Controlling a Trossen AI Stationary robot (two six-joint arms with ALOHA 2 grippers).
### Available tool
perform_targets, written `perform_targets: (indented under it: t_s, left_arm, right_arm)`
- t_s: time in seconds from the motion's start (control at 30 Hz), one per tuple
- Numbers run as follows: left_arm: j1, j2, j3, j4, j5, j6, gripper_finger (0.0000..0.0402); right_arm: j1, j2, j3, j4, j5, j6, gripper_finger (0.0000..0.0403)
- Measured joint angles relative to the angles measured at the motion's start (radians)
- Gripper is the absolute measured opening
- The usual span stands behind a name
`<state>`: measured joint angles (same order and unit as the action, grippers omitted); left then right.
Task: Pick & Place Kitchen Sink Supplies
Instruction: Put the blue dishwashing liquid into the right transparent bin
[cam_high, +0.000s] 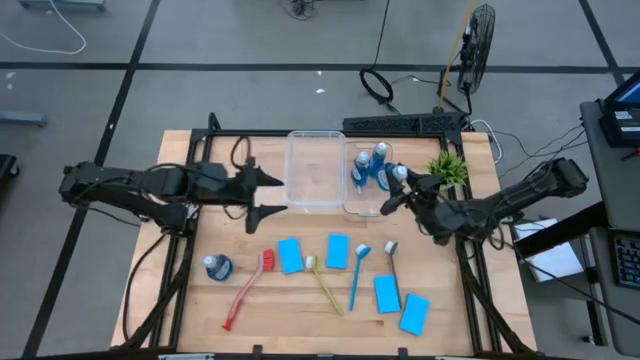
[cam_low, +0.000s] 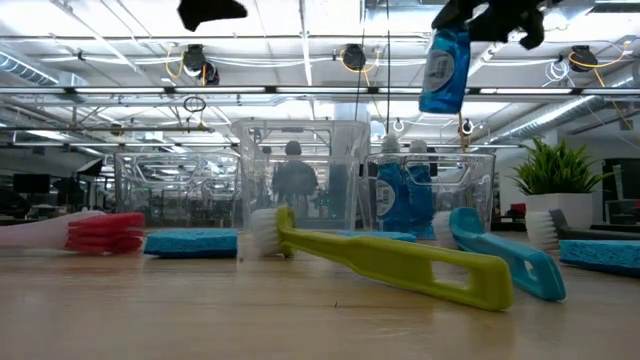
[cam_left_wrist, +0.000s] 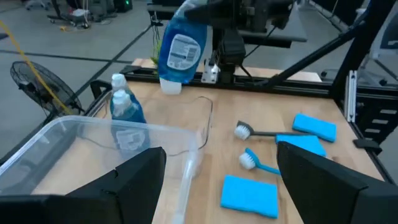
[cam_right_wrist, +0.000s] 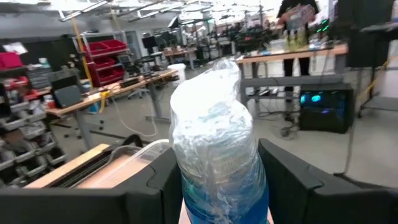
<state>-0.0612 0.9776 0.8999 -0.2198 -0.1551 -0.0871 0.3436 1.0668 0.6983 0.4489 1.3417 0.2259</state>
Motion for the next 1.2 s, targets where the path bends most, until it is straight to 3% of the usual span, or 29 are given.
perform_targets:
  t_s: [0.5, 0.83, 1.2]
  left_arm:
    - [0.001, -0.270, -0.211, 0.012, -0.004, -0.002, 0.0306]
    - [0.001, -0.306, -0.262, 0.014, -0.004, -0.027, 0.0306]
    - [0.001, -0.320, -0.263, 0.016, -0.004, 0.017, 0.0306]
  right_arm:
    - [-0.128, 0.093, -0.001, -0.280, -0.154, 0.327, 0.0161]
    - [-0.211, 0.135, -0.002, -0.486, -0.257, 0.541, 0.0161]
    - [-0.273, 0.187, -0.087, -0.462, -0.300, 0.638, 0.0161]
